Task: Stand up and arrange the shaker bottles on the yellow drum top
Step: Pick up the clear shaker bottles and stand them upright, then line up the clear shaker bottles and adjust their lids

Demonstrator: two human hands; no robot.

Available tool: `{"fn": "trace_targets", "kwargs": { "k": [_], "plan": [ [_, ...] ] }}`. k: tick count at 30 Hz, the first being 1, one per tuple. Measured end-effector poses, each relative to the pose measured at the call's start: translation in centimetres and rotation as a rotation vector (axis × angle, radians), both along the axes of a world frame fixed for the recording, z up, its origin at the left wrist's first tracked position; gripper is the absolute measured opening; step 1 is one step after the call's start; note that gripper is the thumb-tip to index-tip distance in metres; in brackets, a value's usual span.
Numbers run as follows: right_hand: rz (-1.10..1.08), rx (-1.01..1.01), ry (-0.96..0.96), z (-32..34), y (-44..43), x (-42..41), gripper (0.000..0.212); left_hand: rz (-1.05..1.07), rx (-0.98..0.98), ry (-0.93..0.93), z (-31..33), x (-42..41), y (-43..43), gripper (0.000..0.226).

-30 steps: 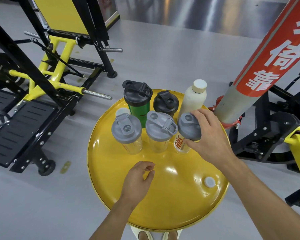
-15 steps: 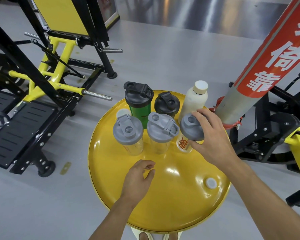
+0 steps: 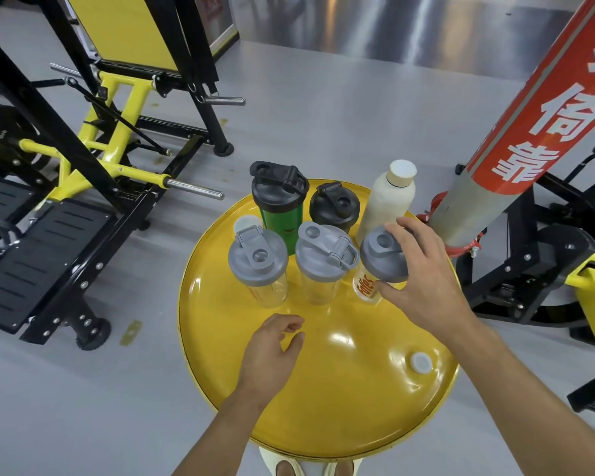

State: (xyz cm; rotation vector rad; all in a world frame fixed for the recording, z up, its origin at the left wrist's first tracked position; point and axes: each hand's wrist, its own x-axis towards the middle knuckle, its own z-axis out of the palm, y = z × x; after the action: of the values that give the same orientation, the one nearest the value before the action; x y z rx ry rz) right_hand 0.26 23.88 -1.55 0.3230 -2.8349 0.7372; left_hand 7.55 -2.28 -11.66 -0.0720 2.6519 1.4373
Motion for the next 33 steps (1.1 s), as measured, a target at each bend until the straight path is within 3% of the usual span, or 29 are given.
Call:
{"fn": "trace_targets", "kwargs": {
  "k": [4,16,21,27,33],
  "plan": [
    [-0.046,0.007,0.045,0.8,-0.1,0.4,0.089,0.042,0.024,-0.006,0.0,0.2,-0.7,0.021],
    [0.07,-0.155,0.247,3.7,-3.8,2.7,0.04,0.257,0.082,-0.001,0.8,0.0,-3.6,0.019],
    [0.133,-0.205,0.14,1.7,-5.1,4.5,0.025,0.324,0.044,-0.01,1.0,-0.5,-4.2,0.046],
    [0.159,-0.134,-0.057,-2.1,-5.6,6.1,0.017,0.319,0.131,-0.06,0.7,-1.8,-4.4,0.08],
    [0.114,-0.12,-0.151,-4.0,-4.8,6.9,0.017,0.296,0.142,-0.061,0.3,-3.5,-4.4,0.083]
  ]
}}
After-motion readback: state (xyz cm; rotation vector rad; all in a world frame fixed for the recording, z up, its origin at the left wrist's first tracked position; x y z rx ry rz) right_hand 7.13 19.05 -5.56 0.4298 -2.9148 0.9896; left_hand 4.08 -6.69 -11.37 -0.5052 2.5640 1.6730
